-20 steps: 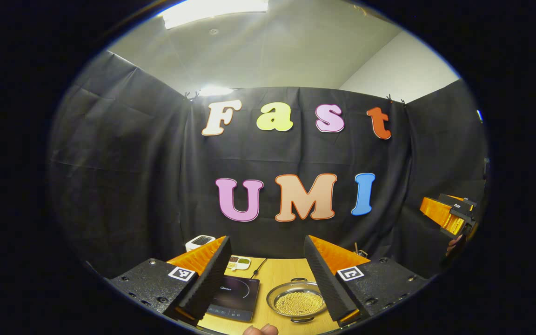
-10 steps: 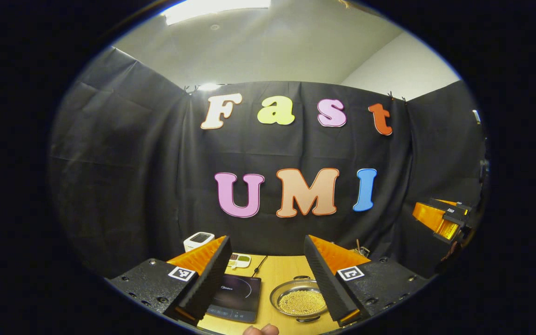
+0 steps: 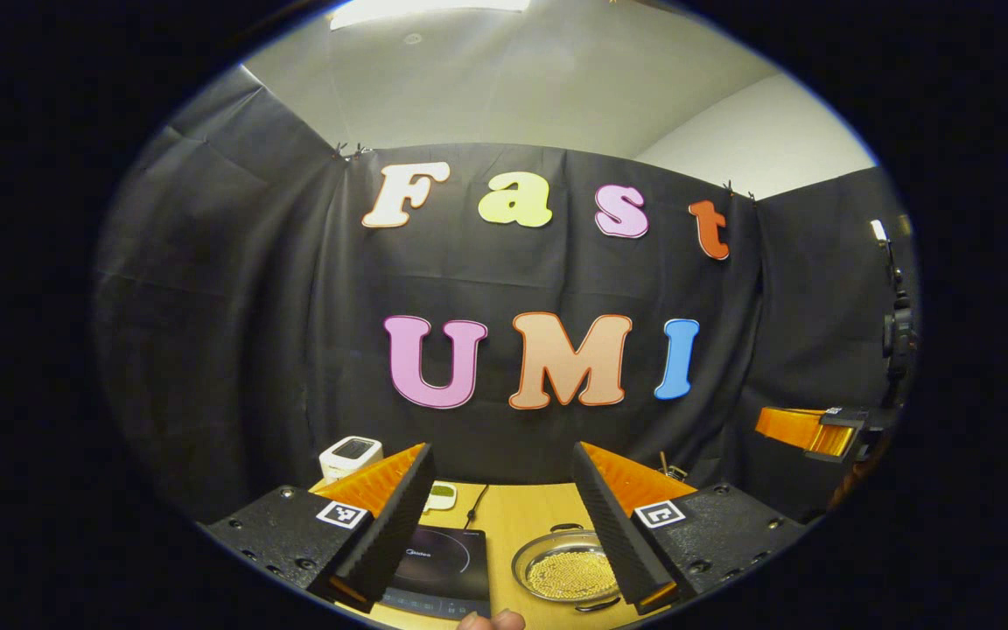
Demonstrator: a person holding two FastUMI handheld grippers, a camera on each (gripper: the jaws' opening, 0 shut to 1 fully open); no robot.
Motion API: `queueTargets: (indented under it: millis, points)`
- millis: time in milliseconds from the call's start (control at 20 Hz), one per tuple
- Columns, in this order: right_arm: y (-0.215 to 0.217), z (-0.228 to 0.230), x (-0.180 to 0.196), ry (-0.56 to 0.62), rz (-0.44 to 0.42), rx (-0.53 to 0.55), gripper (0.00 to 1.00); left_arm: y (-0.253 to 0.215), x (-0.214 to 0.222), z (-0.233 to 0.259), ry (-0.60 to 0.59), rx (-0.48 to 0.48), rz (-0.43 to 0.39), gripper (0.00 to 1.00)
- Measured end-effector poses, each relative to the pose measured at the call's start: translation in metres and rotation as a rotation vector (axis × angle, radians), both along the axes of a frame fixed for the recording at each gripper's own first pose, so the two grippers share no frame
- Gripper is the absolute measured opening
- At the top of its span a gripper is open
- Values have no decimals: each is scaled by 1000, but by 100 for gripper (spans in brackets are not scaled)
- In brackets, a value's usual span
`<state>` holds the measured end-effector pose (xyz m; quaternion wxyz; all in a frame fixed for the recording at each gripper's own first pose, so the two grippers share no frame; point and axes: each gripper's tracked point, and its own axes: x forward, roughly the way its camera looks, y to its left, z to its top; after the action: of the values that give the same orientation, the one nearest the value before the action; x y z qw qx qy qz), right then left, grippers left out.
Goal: First push the handle of the pot to place it horizontally, then grasp the pot with both hands and set it on the induction cooktop.
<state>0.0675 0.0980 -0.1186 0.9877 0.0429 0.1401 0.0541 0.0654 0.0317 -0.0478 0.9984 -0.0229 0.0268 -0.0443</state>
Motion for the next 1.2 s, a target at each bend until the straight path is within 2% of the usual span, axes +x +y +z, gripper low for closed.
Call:
queueTargets:
  millis: [100, 300, 400, 450, 500, 650, 700, 950, 1000, 1050, 1200]
  points:
    - [8, -12, 2, 29, 5, 0, 2, 0, 4, -2, 0, -14, -25, 95]
    - [29, -52, 2, 143, 47, 45, 0, 11, 17, -3, -14, -16, -9, 92]
    - [37, -78, -1, 226, 70, 86, 0, 18, 17, -14, 10, -16, 17, 95]
    - [41, -86, 0, 247, 76, 102, 0, 17, 18, -14, 7, -29, 21, 92]
    - [42, -97, 1, 269, 84, 100, 2, 18, 19, -14, 8, -39, 31, 95]
    - [53, -130, -7, 351, 134, 93, 0, 29, 21, -20, 16, -52, 74, 92]
    - [55, -146, -12, 381, 149, 84, 0, 33, 21, -20, 18, -56, 90, 95]
    - [78, -210, -32, 537, 224, 93, 2, 54, 18, -23, 17, -58, 158, 95]
    - [82, -222, -37, 562, 234, 95, 2, 57, 17, -25, 21, -62, 171, 92]
    - [84, -233, -40, 588, 244, 92, 0, 60, 15, -28, 28, -67, 181, 92]
    - [93, -268, -56, 676, 278, 80, 3, 69, 11, -30, 27, -76, 210, 95]
